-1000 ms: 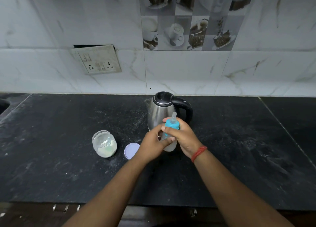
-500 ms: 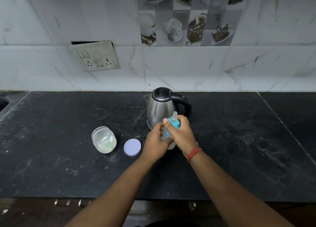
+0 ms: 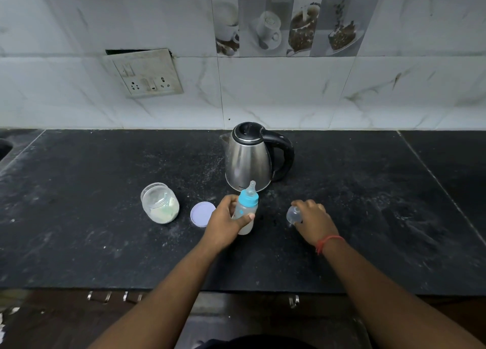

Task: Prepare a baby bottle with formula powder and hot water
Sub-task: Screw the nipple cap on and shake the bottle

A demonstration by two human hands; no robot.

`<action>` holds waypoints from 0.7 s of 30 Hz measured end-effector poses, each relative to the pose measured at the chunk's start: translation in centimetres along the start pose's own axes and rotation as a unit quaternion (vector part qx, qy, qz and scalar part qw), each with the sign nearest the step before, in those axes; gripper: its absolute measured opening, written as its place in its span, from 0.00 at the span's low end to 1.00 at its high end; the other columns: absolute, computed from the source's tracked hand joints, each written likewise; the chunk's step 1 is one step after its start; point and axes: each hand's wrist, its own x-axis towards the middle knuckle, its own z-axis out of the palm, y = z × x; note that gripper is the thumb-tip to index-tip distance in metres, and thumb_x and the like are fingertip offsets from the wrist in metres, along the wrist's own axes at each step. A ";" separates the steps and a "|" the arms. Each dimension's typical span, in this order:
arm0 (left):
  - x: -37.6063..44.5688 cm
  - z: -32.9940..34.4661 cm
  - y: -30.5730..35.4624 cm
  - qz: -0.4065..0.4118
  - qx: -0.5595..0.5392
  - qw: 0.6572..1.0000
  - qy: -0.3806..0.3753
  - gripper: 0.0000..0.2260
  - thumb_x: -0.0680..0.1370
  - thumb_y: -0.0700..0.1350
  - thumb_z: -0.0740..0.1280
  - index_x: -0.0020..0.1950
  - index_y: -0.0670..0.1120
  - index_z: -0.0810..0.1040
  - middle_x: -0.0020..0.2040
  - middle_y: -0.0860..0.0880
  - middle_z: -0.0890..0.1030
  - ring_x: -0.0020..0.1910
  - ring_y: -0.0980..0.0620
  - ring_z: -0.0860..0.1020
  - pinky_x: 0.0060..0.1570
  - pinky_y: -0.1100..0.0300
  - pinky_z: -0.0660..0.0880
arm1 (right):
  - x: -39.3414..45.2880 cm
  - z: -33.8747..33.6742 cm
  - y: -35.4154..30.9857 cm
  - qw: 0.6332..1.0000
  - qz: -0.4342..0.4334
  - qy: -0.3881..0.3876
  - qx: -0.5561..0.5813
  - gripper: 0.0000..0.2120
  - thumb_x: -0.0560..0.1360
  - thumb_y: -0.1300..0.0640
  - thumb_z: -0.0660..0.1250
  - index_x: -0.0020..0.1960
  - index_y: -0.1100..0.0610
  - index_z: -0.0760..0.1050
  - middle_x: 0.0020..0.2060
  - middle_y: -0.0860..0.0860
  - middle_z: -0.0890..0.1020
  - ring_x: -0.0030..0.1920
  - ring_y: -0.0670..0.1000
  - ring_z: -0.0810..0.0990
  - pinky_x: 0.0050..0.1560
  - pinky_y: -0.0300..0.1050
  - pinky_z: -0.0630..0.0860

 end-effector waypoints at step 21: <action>-1.1 -0.8 0.9 0.062 0.021 0.998 0.000 0.21 0.73 0.43 0.79 0.62 0.52 0.76 0.56 0.58 0.82 0.56 0.63 0.78 0.55 0.68 0.72 | -2.0 -6.9 -10.1 0.925 -0.163 0.139 0.313 0.20 0.71 0.58 0.73 0.61 0.51 0.77 0.55 0.47 0.76 0.52 0.44 0.77 0.54 0.37 0.75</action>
